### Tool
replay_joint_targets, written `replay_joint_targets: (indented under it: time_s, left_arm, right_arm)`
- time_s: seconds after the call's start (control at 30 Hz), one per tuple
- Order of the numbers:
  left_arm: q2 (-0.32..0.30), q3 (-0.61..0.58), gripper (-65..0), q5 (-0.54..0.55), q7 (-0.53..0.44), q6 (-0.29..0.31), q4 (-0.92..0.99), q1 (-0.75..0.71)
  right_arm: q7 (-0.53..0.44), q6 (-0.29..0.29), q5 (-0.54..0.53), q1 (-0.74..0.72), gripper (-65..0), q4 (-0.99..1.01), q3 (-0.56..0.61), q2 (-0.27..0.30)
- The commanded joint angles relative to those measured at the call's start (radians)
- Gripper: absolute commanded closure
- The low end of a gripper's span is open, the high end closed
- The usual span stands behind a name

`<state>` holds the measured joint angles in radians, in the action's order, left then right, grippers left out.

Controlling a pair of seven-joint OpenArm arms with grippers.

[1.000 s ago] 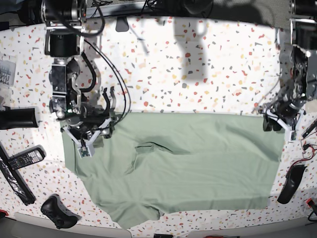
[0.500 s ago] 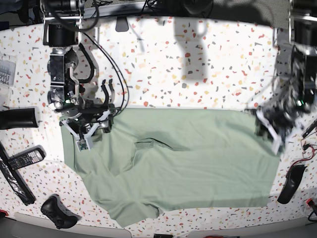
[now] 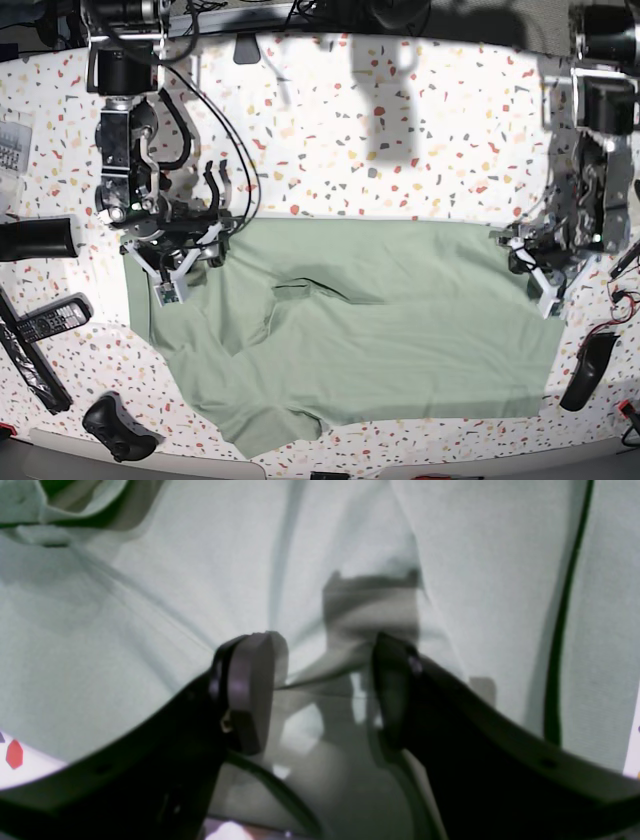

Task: Fold the T-shirt properly
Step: 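Lift the hem corners with both grippers and pull toward the collar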

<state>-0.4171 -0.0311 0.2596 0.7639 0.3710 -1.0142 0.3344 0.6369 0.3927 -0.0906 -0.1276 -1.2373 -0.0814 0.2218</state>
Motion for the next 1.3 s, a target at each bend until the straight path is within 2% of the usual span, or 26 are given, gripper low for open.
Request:
replay_joint_targets:
  time_s: [0.0,0.13,0.47,0.83,1.07,1.27]
  left_arm:
    - [0.0,0.004,-20.1,-0.029,0.011,0.0,0.017,0.022]
    - [0.01,0.004,-20.1,-0.115,0.051,-0.001,0.101,0.051]
    - [0.007,0.004,-20.1,-0.124,0.153,-0.001,0.109,0.043]
    - [-0.015,0.004,-20.1,-0.014,0.112,-0.001,0.108,0.017]
    - [-0.015,0.004,-20.1,0.004,0.072,-0.002,0.042,-0.08]
    - [-0.016,0.004,-20.1,0.003,0.077,-0.044,-0.042,-0.147]
  right_arm:
    - [0.042,0.003,0.006,-0.006,-31.6,-0.005,-0.003,0.008]
    - [0.058,0.003,0.005,-0.006,-31.6,-0.005,-0.003,0.008]
    - [0.09,0.003,0.005,-0.006,-31.6,-0.005,-0.003,0.008]
    - [0.105,0.003,0.005,-0.005,-31.6,-0.043,-0.003,0.008]
    - [0.129,0.003,0.004,0.006,-31.6,-0.051,-0.003,0.008]
    - [0.127,0.004,0.001,0.071,-31.6,-0.06,-0.003,0.008]
